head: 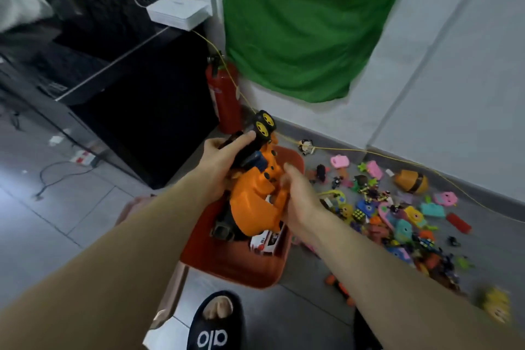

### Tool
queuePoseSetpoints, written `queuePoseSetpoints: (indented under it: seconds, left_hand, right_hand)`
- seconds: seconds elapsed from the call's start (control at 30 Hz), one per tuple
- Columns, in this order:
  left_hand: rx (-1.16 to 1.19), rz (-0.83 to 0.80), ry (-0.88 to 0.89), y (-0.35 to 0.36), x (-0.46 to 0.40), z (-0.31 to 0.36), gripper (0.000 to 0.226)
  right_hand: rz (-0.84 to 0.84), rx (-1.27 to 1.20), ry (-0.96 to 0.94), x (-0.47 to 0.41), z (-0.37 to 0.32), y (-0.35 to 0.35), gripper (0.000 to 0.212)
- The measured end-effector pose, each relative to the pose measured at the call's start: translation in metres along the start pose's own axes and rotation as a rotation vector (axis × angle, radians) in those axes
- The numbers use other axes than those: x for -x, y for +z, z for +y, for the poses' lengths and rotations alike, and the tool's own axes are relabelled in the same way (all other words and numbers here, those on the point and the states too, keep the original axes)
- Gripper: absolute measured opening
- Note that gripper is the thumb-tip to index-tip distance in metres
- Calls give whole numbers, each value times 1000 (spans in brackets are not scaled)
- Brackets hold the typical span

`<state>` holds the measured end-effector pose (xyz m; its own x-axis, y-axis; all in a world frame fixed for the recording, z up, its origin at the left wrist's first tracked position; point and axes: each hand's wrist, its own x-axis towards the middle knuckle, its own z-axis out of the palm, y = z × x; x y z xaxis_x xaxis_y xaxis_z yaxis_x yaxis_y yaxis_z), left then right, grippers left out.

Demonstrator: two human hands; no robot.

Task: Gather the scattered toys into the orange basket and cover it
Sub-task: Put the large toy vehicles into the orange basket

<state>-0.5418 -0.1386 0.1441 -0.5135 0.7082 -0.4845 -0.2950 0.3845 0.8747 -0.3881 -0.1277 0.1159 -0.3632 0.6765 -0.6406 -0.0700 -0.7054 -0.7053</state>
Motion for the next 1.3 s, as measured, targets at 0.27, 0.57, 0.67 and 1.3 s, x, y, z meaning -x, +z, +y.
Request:
queuePoseSetpoints:
  seconds: [0.27,0.57,0.67,1.3]
  left_hand:
    - [-43,-74,34,-35,-27,-22,29]
    - [-213,-111,36,-55,-47,-55,26]
    - [-305,-119,48,-52,-52,-70,27]
    - [-645,-225,78,-33,-96,-114,34]
  right_hand:
    - [59,3,170,-19,52,21,50]
    - [223,105,308,-54,83,22,66]
    - [352,33,249,-69,76,11,52]
    - [390,364,60,-114,63,10,46]
